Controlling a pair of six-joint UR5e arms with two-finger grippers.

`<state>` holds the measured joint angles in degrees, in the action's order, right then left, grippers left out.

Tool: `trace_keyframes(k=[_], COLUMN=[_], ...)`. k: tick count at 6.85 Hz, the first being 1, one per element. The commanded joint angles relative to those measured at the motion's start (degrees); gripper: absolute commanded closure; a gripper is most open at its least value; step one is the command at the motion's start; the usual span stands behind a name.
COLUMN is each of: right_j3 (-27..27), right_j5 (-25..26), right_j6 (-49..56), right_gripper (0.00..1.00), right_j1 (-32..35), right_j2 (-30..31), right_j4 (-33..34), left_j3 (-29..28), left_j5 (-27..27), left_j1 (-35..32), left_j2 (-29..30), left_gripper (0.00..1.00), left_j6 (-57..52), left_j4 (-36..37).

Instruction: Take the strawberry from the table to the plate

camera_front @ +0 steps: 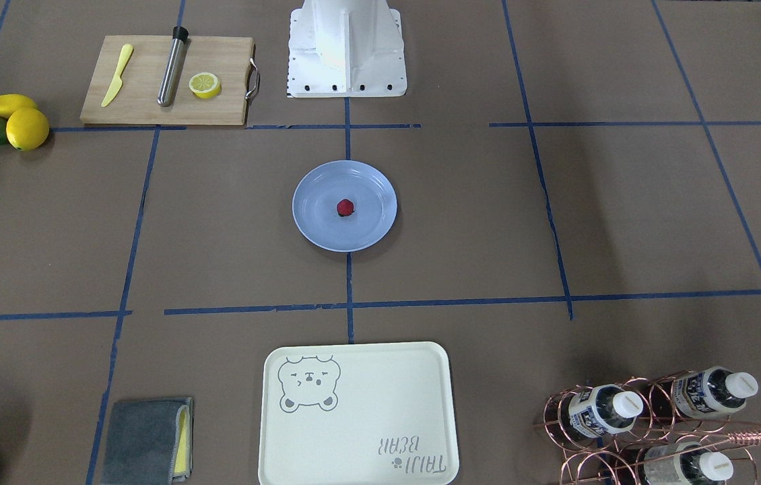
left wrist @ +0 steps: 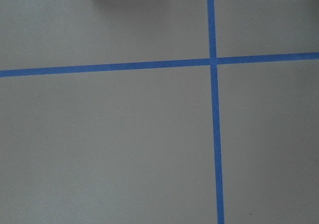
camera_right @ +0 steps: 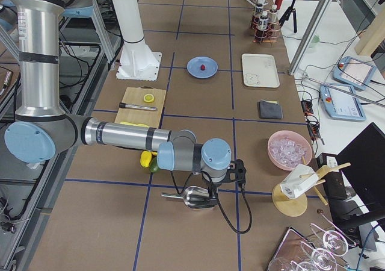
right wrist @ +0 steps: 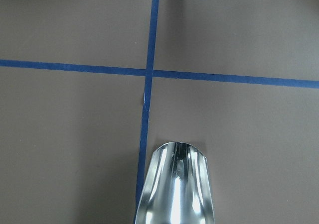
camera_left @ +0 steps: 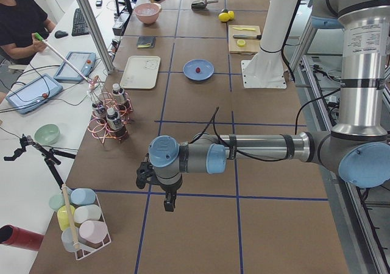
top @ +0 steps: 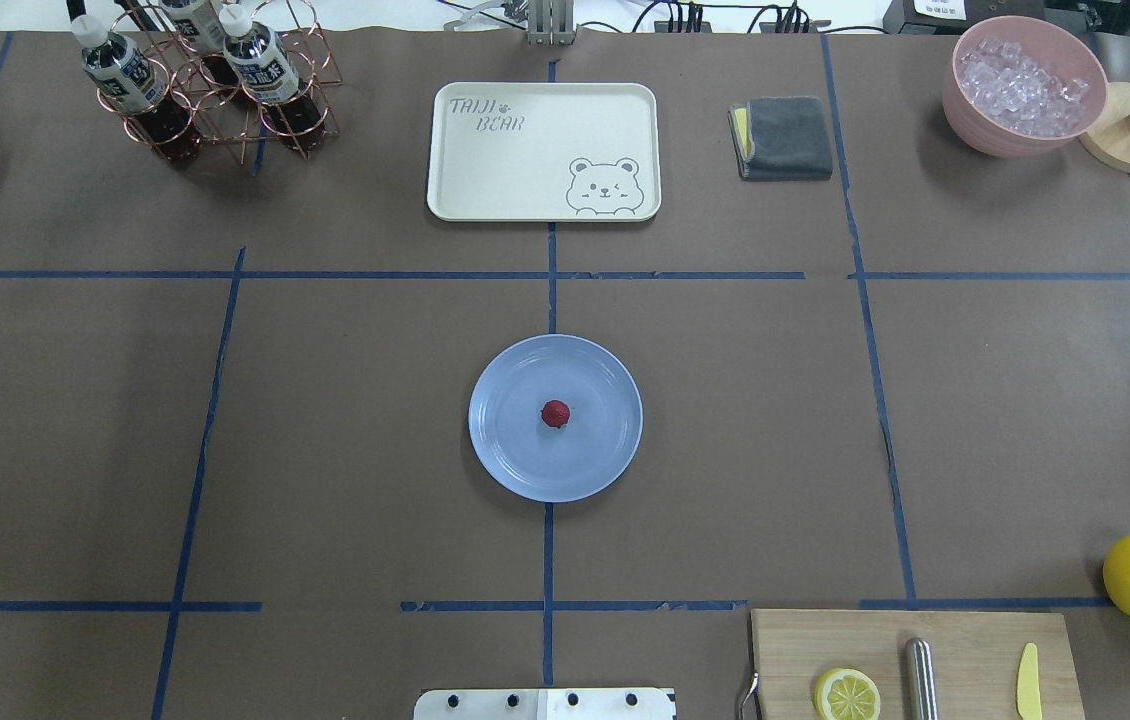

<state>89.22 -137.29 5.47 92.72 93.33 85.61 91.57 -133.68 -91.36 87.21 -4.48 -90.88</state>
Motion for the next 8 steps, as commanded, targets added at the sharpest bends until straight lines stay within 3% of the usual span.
trace_keyframes(k=[1,8], right_j3=[0.07,0.16], right_j5=[0.09,0.0], right_j6=[0.07,-0.02], right_gripper=[0.0,0.0], right_j1=[0.0,0.09], right_j2=[-0.08,-0.7], right_j4=[-0.09,-0.09], left_j3=[0.02,1.07], left_j5=[0.0,0.0], left_j1=[0.04,0.04], left_j2=[0.06,0.15], left_gripper=[0.0,0.0], left_j6=[0.0,0.0], left_j4=[0.0,0.0])
